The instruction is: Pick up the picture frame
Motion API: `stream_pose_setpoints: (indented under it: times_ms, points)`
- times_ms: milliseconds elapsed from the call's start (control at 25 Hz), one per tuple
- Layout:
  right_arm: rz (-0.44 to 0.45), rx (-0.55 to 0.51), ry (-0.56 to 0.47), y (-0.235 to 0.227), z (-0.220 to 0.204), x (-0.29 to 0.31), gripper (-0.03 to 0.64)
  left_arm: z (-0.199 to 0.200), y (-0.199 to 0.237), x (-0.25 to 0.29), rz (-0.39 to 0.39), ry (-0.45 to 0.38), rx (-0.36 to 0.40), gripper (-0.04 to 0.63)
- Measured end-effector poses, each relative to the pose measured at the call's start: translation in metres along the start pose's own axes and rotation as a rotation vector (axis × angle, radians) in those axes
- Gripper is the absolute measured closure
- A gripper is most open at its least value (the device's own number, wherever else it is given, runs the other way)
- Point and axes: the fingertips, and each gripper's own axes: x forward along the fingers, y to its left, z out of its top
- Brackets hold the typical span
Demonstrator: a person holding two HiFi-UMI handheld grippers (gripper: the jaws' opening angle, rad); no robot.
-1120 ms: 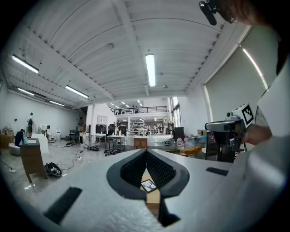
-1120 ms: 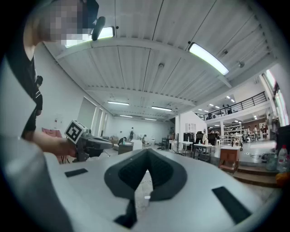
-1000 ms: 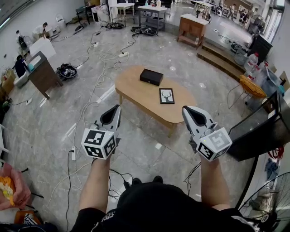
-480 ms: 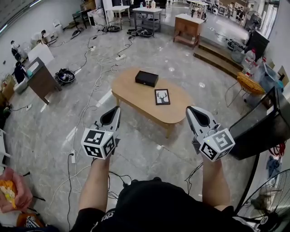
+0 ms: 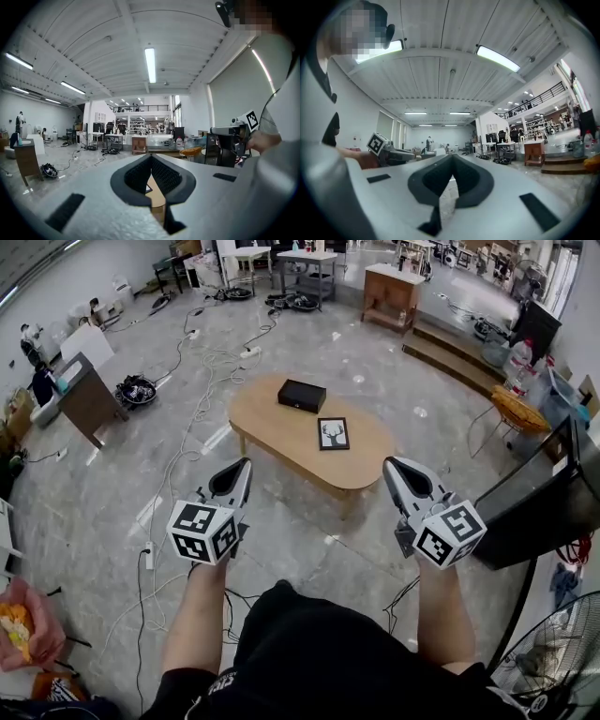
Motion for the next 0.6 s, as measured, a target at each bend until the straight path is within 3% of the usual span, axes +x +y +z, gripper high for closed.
stream_pose_setpoints:
  times_ms: [360, 600]
  points:
    - [0.007, -0.02, 0.034, -0.016, -0.002, 0.039, 0.612, -0.004, 0.03, 0.04, -0.018, -0.01, -0.034, 0.586]
    - [0.005, -0.025, 0.078, -0.035, -0.011, 0.11, 0.612, -0.008, 0.083, 0.085, -0.044, -0.012, -0.049, 0.586]
